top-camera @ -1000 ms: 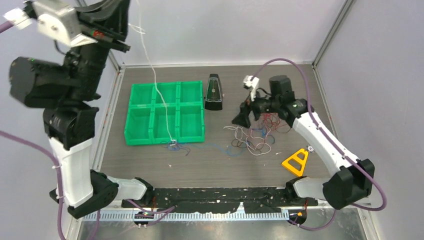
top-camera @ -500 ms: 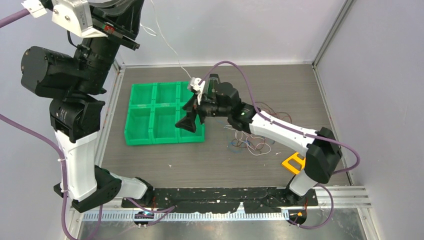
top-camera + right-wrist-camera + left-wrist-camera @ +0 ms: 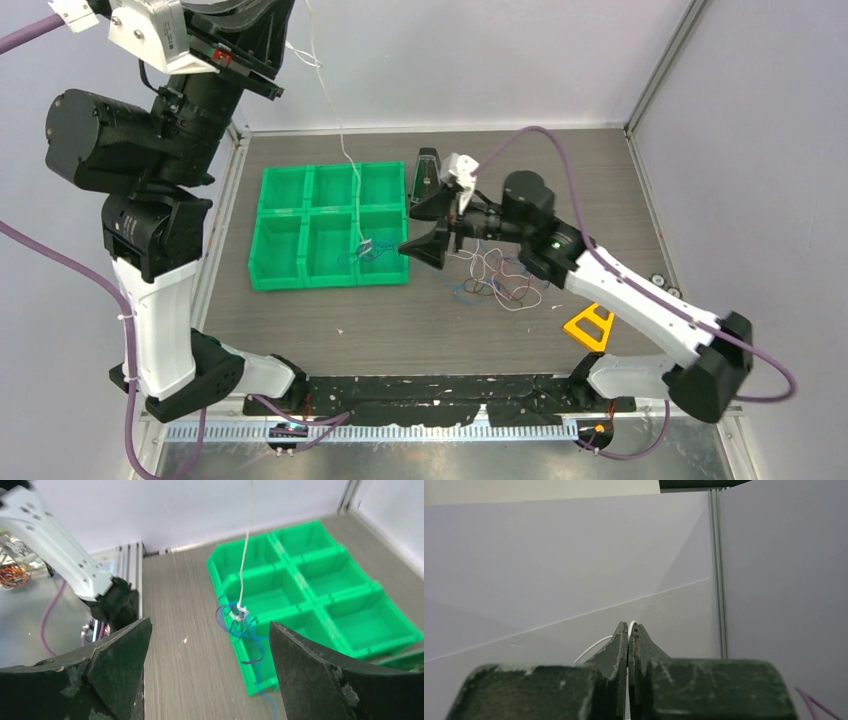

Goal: Untangle the cables

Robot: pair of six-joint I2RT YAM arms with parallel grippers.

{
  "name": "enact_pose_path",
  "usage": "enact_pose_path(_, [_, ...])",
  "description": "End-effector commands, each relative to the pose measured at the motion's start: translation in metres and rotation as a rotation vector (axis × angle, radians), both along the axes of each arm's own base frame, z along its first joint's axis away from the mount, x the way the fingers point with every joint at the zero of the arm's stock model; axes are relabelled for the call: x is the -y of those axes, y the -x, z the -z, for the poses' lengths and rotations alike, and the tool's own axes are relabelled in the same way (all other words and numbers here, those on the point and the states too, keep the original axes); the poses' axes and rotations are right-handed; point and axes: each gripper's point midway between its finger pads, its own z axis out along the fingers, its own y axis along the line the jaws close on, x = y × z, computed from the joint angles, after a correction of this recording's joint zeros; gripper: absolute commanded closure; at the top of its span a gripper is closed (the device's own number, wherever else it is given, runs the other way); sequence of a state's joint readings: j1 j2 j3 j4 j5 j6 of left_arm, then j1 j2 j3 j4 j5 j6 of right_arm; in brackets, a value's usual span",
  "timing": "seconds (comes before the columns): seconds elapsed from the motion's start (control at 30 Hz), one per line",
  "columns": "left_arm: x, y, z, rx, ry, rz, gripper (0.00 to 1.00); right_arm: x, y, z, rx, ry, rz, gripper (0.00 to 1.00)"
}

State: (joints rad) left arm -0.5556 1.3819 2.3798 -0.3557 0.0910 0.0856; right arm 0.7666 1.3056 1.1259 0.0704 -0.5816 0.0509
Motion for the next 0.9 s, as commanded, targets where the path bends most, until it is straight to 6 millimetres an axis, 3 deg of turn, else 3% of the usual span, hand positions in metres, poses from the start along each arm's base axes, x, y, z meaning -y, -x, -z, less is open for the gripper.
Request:
enact_pose_path(0.0, [0.001, 0.011, -0.009, 0.042, 0.014, 0.038, 1.0, 0.009, 0.015, -0.034, 0.118, -0.092, -0.02, 0.01])
enact_pose_path(0.03, [0.002, 0.012, -0.009, 0.046, 0.012, 0.045, 1.0, -0.002, 0.009, -0.036, 0.086, -0.096, -0.031, 0.03])
enact_pose_path(0.07, [0.002, 0.015, -0.01, 0.052, 0.012, 0.053, 1.0, -0.014, 0.0, -0.02, 0.035, -0.064, -0.039, 0.04])
enact_pose_path(0.1, [0.002, 0.016, -0.011, 0.055, 0.014, 0.058, 1.0, -0.023, 0.0, -0.033, 0.024, -0.085, -0.059, 0.05])
enact_pose_path(0.13, [0.003, 0.017, -0.012, 0.058, 0.014, 0.063, 1.0, -0.035, -0.006, -0.021, -0.008, -0.068, -0.068, 0.05])
enact_pose_path(0.23, [0.002, 0.021, -0.014, 0.063, 0.019, 0.072, 1.0, -0.063, 0.003, -0.026, -0.013, -0.104, -0.139, 0.05])
enact_pose_path(0.3, [0.0, 0.024, -0.016, 0.061, 0.032, 0.074, 1.0, -0.079, 0.012, -0.019, -0.007, -0.101, -0.183, 0.05])
enact_pose_path(0.37, [-0.004, 0.027, -0.021, 0.06, 0.054, 0.075, 1.0, -0.089, 0.016, 0.0, -0.029, -0.075, -0.201, 0.02])
enact_pose_path(0.4, [-0.005, 0.028, -0.023, 0.064, 0.06, 0.076, 1.0, -0.092, 0.012, 0.012, -0.045, -0.059, -0.188, 0.18])
enact_pose_path(0.43, [-0.006, 0.03, -0.026, 0.072, 0.064, 0.077, 1.0, -0.089, 0.009, 0.032, -0.07, -0.025, -0.169, 0.27])
enact_pose_path(0.47, [-0.008, 0.031, -0.029, 0.084, 0.069, 0.072, 1.0, -0.081, 0.001, 0.059, -0.086, 0.025, -0.135, 0.42])
enact_pose_path(0.5, [-0.011, 0.033, -0.032, 0.093, 0.077, 0.06, 1.0, -0.074, -0.003, 0.074, -0.093, 0.055, -0.117, 0.56])
enact_pose_path(0.53, [-0.014, 0.034, -0.035, 0.106, 0.081, 0.044, 1.0, -0.057, -0.011, 0.108, -0.113, 0.116, -0.08, 0.63])
enact_pose_path(0.57, [-0.018, 0.035, -0.038, 0.118, 0.087, 0.026, 1.0, -0.044, -0.013, 0.125, -0.133, 0.152, -0.062, 0.74])
enact_pose_path(0.6, [-0.023, 0.035, -0.041, 0.13, 0.094, 0.0, 1.0, -0.021, -0.02, 0.156, -0.166, 0.213, -0.032, 0.78])
enact_pose_path(0.67, [-0.036, 0.036, -0.049, 0.157, 0.117, -0.063, 1.0, 0.023, -0.023, 0.2, -0.224, 0.324, 0.004, 0.82])
enact_pose_path(0.73, [-0.045, 0.041, -0.055, 0.187, 0.133, -0.101, 1.0, 0.066, -0.02, 0.234, -0.29, 0.419, 0.038, 0.82])
enact_pose_path(0.8, [-0.056, 0.041, -0.06, 0.199, 0.156, -0.15, 1.0, 0.095, -0.019, 0.243, -0.375, 0.416, 0.082, 0.8])
enact_pose_path(0.87, [-0.06, 0.04, -0.06, 0.198, 0.163, -0.171, 1.0, 0.104, -0.023, 0.234, -0.362, 0.417, 0.1, 0.8])
